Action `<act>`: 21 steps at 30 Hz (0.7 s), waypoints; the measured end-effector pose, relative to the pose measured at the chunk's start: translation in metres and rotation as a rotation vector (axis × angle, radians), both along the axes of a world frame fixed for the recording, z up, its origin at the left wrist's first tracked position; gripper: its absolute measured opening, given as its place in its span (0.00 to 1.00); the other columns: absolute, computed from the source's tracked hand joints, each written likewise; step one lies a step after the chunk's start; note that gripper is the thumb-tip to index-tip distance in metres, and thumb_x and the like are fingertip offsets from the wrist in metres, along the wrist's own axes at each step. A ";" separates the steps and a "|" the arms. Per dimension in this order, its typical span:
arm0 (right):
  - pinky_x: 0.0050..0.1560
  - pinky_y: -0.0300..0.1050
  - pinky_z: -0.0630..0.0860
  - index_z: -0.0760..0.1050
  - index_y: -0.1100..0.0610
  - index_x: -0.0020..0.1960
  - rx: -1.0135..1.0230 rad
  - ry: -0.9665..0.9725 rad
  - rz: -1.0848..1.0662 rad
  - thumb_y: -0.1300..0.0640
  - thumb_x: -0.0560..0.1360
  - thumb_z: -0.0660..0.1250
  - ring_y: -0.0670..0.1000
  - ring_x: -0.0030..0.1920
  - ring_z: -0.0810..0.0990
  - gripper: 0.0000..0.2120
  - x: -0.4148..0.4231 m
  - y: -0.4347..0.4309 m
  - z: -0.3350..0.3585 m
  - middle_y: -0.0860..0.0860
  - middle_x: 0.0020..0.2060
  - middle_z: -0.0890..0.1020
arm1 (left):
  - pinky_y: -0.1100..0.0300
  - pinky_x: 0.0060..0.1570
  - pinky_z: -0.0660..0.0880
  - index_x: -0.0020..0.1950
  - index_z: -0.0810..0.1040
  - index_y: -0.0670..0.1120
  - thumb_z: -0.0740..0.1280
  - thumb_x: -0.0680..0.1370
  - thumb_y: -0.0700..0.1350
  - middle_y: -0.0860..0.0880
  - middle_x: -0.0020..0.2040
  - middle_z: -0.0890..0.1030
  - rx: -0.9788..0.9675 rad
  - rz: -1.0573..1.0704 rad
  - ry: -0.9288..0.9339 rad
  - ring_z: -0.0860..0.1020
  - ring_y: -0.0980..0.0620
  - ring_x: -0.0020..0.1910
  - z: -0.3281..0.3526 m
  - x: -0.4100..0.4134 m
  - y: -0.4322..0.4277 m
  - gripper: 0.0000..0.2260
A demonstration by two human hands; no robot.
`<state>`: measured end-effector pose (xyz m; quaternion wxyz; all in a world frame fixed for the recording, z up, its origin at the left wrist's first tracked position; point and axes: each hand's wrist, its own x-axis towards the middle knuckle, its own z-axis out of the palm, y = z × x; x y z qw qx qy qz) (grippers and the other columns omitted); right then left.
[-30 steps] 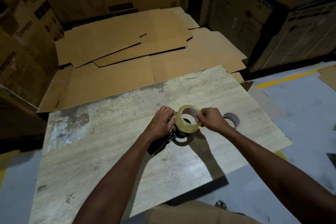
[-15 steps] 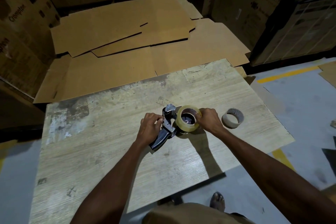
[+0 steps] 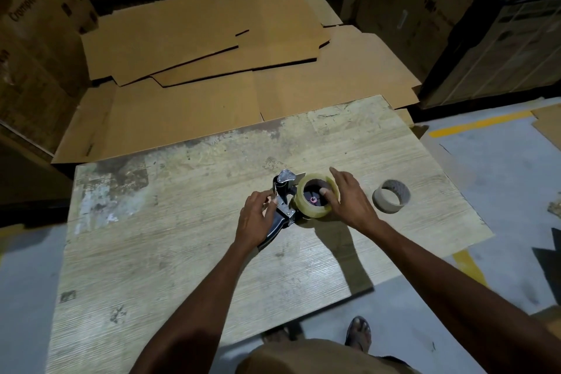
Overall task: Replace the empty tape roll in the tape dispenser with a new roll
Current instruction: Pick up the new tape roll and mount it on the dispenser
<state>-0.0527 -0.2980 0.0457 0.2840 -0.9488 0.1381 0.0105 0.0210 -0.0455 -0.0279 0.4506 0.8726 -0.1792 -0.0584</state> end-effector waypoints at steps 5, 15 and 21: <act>0.77 0.57 0.64 0.52 0.58 0.84 -0.161 0.029 0.278 0.30 0.70 0.73 0.59 0.79 0.60 0.56 -0.006 -0.004 0.000 0.57 0.81 0.58 | 0.57 0.45 0.71 0.62 0.77 0.55 0.58 0.84 0.62 0.54 0.54 0.78 0.101 0.170 0.160 0.78 0.53 0.51 0.010 -0.013 -0.009 0.16; 0.72 0.54 0.70 0.62 0.58 0.81 0.159 0.109 0.040 0.38 0.73 0.75 0.58 0.76 0.69 0.46 0.013 -0.008 0.009 0.58 0.77 0.69 | 0.44 0.66 0.70 0.68 0.74 0.57 0.59 0.76 0.75 0.57 0.62 0.74 0.070 0.202 0.127 0.78 0.52 0.62 0.021 -0.005 -0.023 0.29; 0.41 0.40 0.81 0.86 0.57 0.50 0.403 -0.054 -0.364 0.52 0.77 0.75 0.49 0.43 0.86 0.08 0.002 -0.018 0.005 0.49 0.41 0.87 | 0.42 0.68 0.71 0.69 0.76 0.55 0.66 0.64 0.80 0.55 0.63 0.76 0.018 0.207 0.278 0.71 0.52 0.68 0.031 0.018 -0.042 0.41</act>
